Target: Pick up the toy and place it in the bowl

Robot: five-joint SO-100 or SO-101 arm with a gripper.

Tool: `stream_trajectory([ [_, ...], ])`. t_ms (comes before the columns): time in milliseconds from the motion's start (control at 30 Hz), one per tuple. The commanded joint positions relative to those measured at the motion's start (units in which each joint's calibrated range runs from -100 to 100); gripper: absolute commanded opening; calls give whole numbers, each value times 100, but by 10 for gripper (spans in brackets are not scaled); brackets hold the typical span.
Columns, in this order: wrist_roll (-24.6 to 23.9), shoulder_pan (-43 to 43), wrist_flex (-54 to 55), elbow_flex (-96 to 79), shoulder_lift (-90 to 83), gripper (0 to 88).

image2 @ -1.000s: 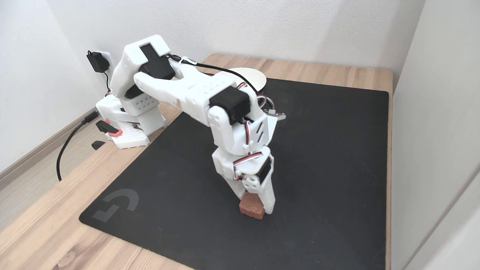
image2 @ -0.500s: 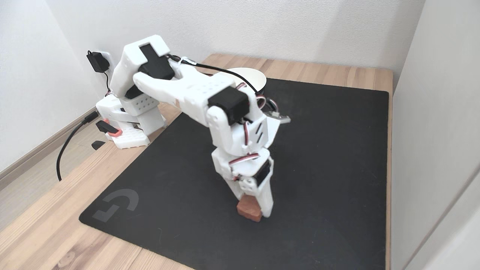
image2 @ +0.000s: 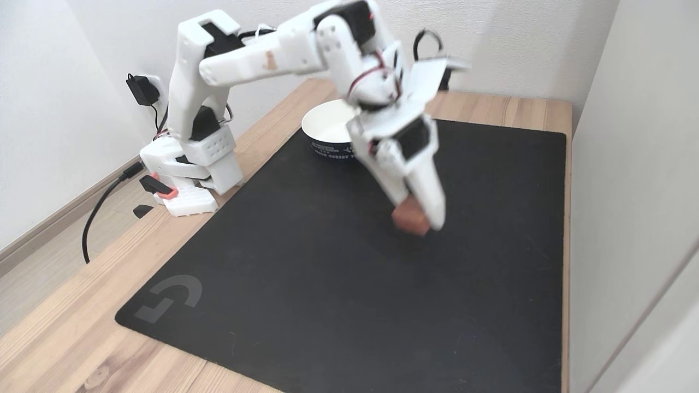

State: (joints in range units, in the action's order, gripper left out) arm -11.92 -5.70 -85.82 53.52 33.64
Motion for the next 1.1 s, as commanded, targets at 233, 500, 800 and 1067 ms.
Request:
stream_trajectory([
  [233, -160, 583, 334, -372, -1451, 22],
  [500, -275, 984, 2231, -3680, -4093, 22],
  [800, -792, 2783, 3620, -6591, -5886, 23],
  [1067, -1052, 3887, 3696, -8754, -7053, 23],
])
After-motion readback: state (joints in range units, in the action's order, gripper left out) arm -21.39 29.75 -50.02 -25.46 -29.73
